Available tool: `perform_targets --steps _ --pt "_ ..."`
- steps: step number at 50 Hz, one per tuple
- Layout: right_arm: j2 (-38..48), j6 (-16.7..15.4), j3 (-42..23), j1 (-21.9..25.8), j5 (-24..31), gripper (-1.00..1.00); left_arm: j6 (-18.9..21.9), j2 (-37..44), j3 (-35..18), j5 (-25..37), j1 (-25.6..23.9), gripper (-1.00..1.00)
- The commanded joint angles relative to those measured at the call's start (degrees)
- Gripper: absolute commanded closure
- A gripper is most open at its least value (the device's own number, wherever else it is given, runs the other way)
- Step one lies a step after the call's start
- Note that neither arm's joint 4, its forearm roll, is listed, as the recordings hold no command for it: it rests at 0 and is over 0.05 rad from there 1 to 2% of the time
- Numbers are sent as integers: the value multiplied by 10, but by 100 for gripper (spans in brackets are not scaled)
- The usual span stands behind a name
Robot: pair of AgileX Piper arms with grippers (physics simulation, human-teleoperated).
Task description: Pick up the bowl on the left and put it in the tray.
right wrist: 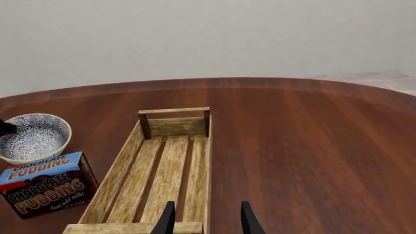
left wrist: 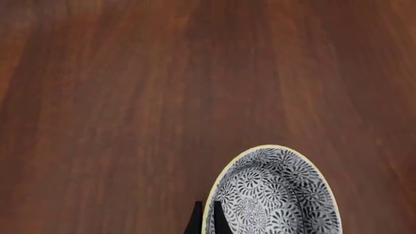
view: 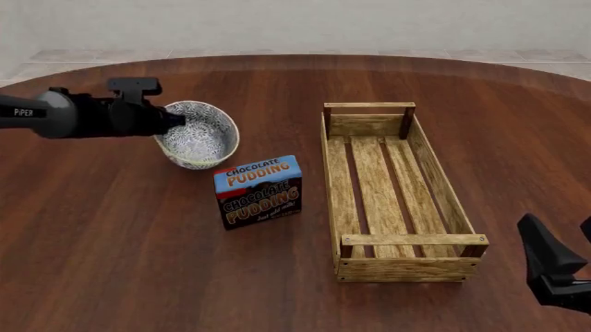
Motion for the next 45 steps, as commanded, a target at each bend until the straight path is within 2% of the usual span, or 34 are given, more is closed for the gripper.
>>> perform_targets --steps 1,19,45 --pt "13 -1 0 2 -13 -100 6 -45 37 -4 -10 100" --pt "-2 0 0 6 4 -100 0 -124 80 0 -28 100" --pt "-20 2 0 9 22 -100 -3 -177 97 12 -38 100"
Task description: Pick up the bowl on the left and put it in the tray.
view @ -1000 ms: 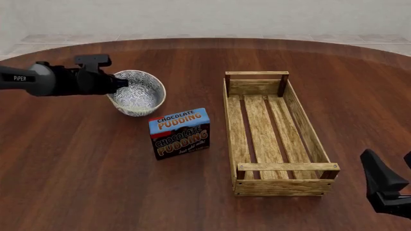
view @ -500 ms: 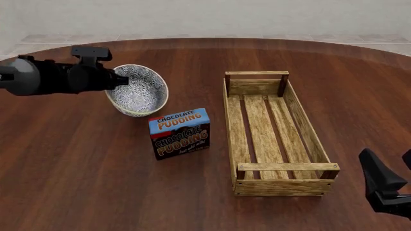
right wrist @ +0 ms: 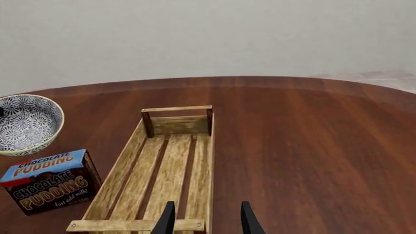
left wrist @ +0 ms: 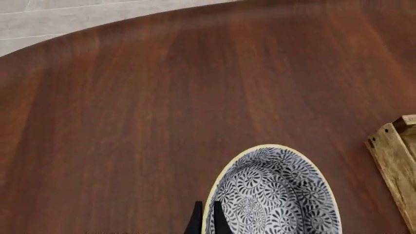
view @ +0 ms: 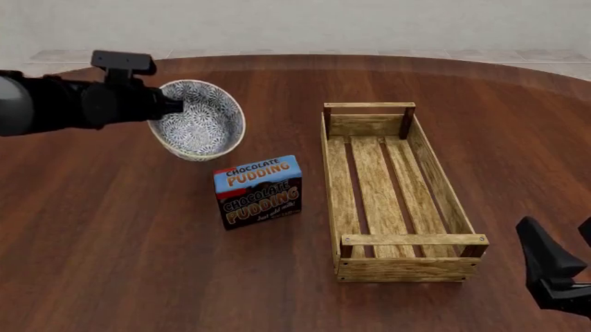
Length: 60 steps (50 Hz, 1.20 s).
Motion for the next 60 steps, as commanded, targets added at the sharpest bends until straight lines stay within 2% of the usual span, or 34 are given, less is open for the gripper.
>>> perform_targets --steps 1,20,60 --pt "-4 1 0 2 4 -100 3 -25 3 5 -2 100" --pt "-8 2 0 3 9 -100 -2 -73 18 22 -17 100" --pt "-25 -5 0 2 16 -100 0 -201 52 69 -85 100"
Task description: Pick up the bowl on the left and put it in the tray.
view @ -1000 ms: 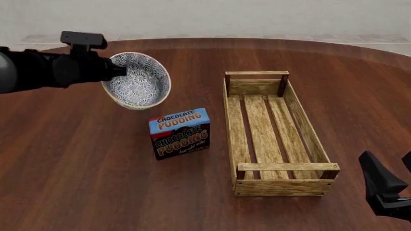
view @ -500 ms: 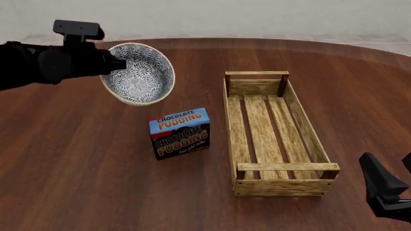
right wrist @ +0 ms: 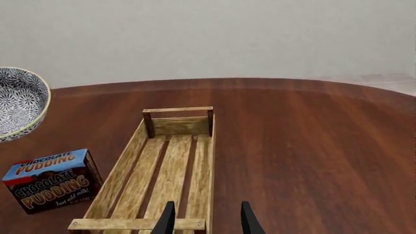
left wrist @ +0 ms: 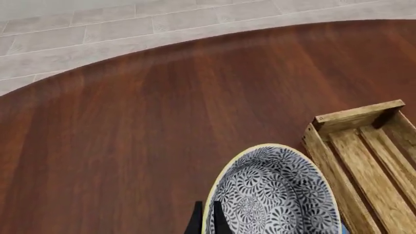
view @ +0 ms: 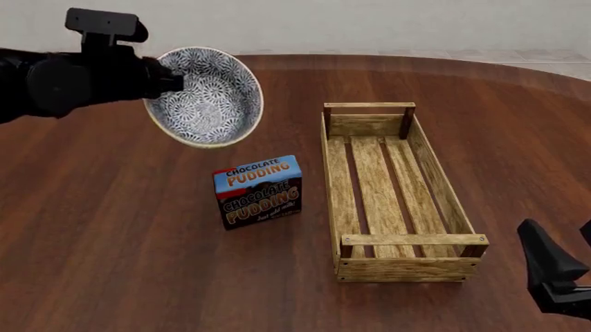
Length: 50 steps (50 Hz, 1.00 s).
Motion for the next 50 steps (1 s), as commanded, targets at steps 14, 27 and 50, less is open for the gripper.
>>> perform_targets --steps 14,27,50 --pt "-6 -1 0 1 2 -100 10 -72 10 31 -41 100" --pt "-14 -1 0 1 9 -100 13 -104 11 50 -56 100" --pt "-35 4 0 -1 31 -100 -13 -157 23 86 -121 100"
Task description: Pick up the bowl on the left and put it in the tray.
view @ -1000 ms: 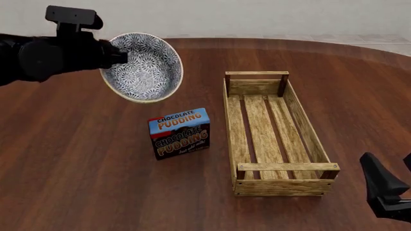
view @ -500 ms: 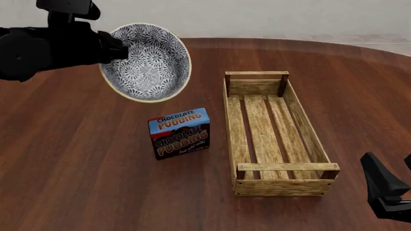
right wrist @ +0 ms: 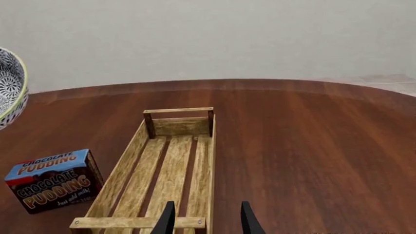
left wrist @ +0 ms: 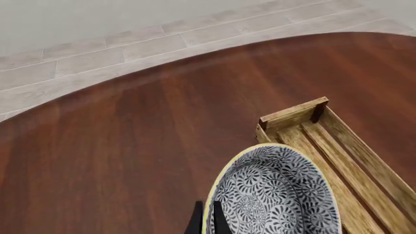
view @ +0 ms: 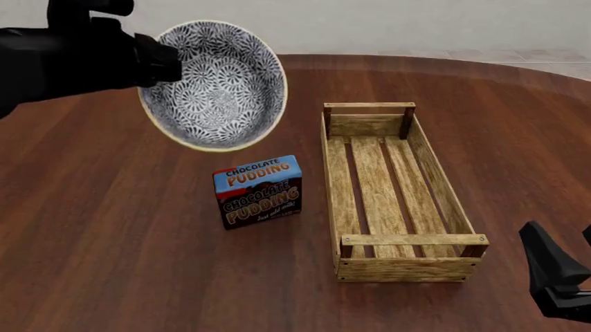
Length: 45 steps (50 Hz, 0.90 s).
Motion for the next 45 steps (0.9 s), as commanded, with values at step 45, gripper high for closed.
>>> perform_targets --steps 45 --pt "-12 3 0 -7 11 -100 -15 21 -29 17 -85 100"
